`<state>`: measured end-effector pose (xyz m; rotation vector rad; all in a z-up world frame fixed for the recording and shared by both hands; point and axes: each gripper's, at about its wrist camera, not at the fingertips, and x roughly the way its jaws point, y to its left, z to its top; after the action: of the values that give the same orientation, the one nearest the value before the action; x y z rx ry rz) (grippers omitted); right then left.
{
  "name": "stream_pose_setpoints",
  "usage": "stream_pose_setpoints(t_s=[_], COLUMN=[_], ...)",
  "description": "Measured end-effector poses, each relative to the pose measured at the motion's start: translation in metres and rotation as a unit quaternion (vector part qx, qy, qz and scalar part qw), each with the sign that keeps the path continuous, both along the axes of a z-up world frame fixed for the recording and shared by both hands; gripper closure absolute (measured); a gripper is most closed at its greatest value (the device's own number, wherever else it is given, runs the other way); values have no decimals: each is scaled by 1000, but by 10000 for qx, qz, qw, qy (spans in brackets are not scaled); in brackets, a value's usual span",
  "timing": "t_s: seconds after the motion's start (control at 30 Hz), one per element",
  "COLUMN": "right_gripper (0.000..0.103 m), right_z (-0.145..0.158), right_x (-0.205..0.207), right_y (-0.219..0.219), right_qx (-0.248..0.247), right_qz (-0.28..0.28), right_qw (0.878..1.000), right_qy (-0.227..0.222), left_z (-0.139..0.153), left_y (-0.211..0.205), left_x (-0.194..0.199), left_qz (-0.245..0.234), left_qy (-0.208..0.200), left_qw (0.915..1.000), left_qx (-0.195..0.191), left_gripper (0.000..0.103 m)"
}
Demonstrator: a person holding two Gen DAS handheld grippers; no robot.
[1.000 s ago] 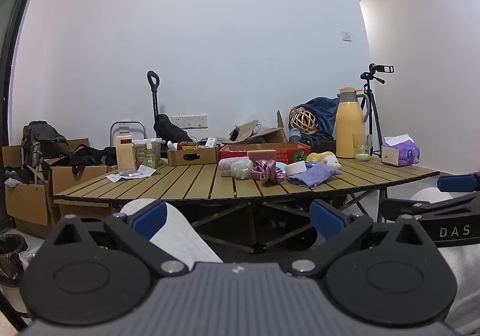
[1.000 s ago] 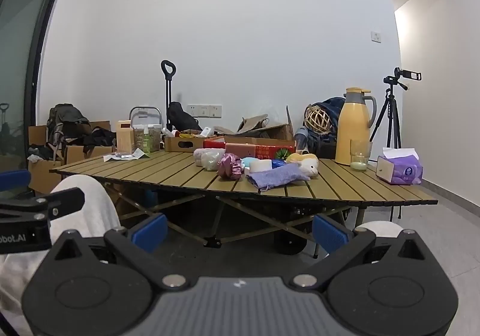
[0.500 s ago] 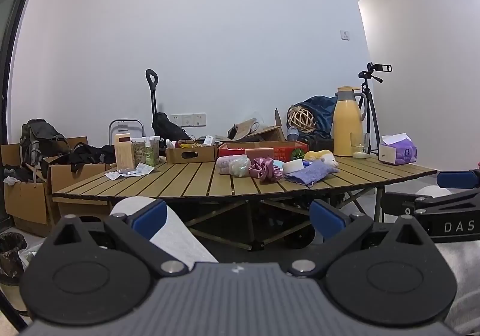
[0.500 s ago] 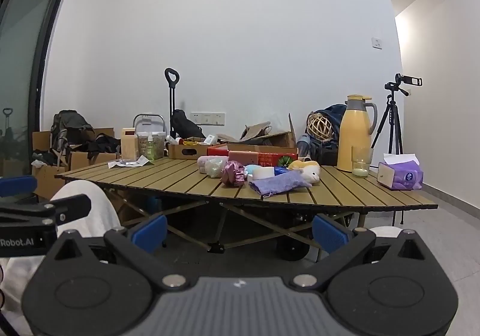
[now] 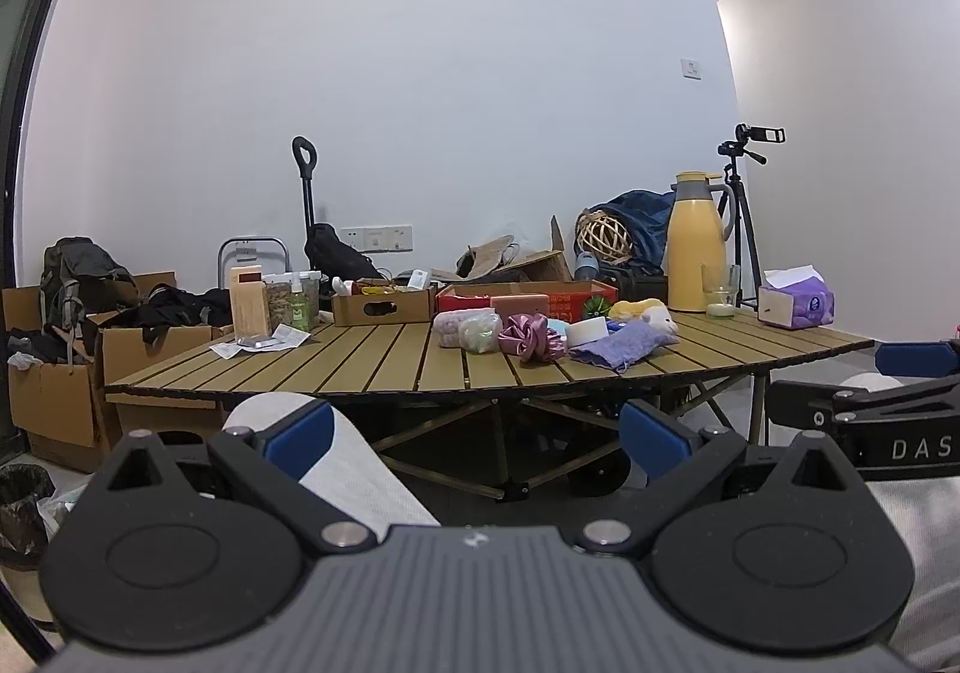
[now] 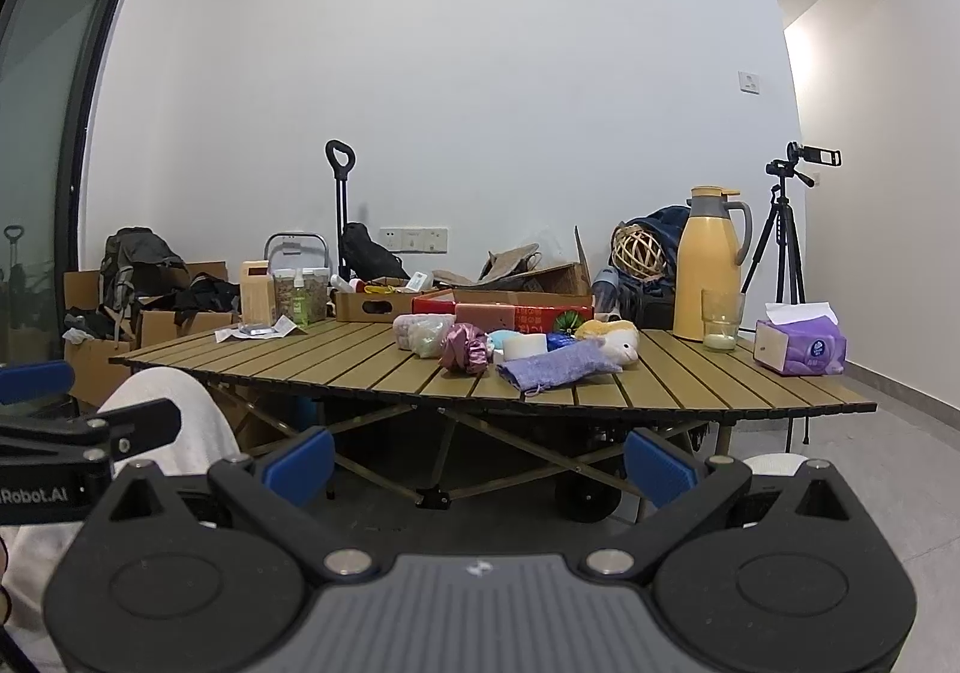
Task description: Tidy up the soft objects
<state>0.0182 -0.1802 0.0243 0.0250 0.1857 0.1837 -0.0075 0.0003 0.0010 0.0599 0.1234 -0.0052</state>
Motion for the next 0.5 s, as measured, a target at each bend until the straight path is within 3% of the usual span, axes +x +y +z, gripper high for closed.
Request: stream_pose_setpoints(t_s=[0.5], right_gripper=[0], right_z=[-2], right_x=[2], right_y=[2], right_qx=[0], right_qz=[42], right_qw=[10000], right_qy=[59], left_z=[0], left_y=[3], left_x=[3], left_qz=[34], left_qy=[33], left_qw=[10000], left_qx=[-62], left_gripper=[0])
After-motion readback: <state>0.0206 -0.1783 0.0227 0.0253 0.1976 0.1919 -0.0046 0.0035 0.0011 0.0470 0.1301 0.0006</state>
